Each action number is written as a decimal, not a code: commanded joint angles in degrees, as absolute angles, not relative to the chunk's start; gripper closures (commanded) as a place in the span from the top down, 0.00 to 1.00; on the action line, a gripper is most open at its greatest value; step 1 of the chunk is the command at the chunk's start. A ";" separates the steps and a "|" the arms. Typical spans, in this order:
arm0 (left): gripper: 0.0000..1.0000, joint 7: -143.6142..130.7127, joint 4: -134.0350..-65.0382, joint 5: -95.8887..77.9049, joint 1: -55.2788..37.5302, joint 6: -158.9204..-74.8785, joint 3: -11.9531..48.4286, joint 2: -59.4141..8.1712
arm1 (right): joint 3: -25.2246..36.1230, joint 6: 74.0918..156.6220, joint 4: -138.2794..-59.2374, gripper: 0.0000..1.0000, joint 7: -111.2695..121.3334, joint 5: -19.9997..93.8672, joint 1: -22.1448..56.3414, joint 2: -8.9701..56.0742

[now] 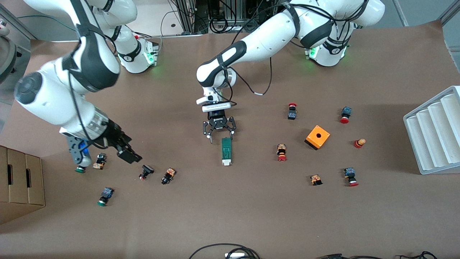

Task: Close load switch with both arms
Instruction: 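Open the right gripper and draw the right arm back, then open the left gripper and lift it off the switch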

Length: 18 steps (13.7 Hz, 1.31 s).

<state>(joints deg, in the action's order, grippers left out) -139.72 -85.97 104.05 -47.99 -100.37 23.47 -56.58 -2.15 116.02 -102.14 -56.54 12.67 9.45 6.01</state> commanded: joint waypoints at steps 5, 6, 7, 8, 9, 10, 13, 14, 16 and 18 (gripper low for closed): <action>1.00 -122.64 -86.40 90.11 -49.39 -102.83 22.76 -47.21 | 2.71 106.35 -106.86 1.00 -18.61 13.71 2.64 -5.34; 1.00 -119.74 -86.31 88.00 -49.39 -102.83 22.76 -45.72 | 4.64 106.26 -107.57 1.00 -12.19 13.19 2.55 -6.58; 1.00 -117.01 -86.22 85.98 -49.31 -102.83 22.76 -44.22 | 7.18 105.82 -107.58 1.00 -6.30 11.97 2.64 -6.94; 1.00 -113.94 -86.05 83.69 -49.31 -102.83 22.85 -42.82 | 8.69 104.69 -107.58 1.00 0.55 10.65 2.55 -7.81; 1.00 -110.60 -85.96 81.41 -49.31 -102.92 22.85 -41.41 | 10.53 104.50 -107.58 1.00 5.75 9.24 2.64 -8.26; 1.00 -107.87 -85.96 79.47 -49.22 -102.92 22.85 -40.00 | 12.03 104.50 -107.58 1.00 9.72 8.10 2.64 -8.78; 1.00 -97.51 -85.78 71.40 -48.69 -103.88 22.76 -34.48 | 12.65 103.19 -107.32 1.00 13.53 3.01 3.33 -9.23; 1.00 -93.38 -85.26 67.97 -48.52 -103.89 22.68 -32.63 | 12.74 102.84 -107.31 1.00 13.80 1.86 3.43 -9.23; 1.00 -87.65 -83.94 63.74 -47.03 -103.89 22.68 -29.81 | 12.74 102.57 -107.31 1.00 13.45 1.58 4.30 -9.49; 1.00 -83.34 -81.75 60.40 -46.06 -103.80 22.68 -28.48 | 12.66 102.66 -107.32 1.00 13.27 1.58 4.57 -9.40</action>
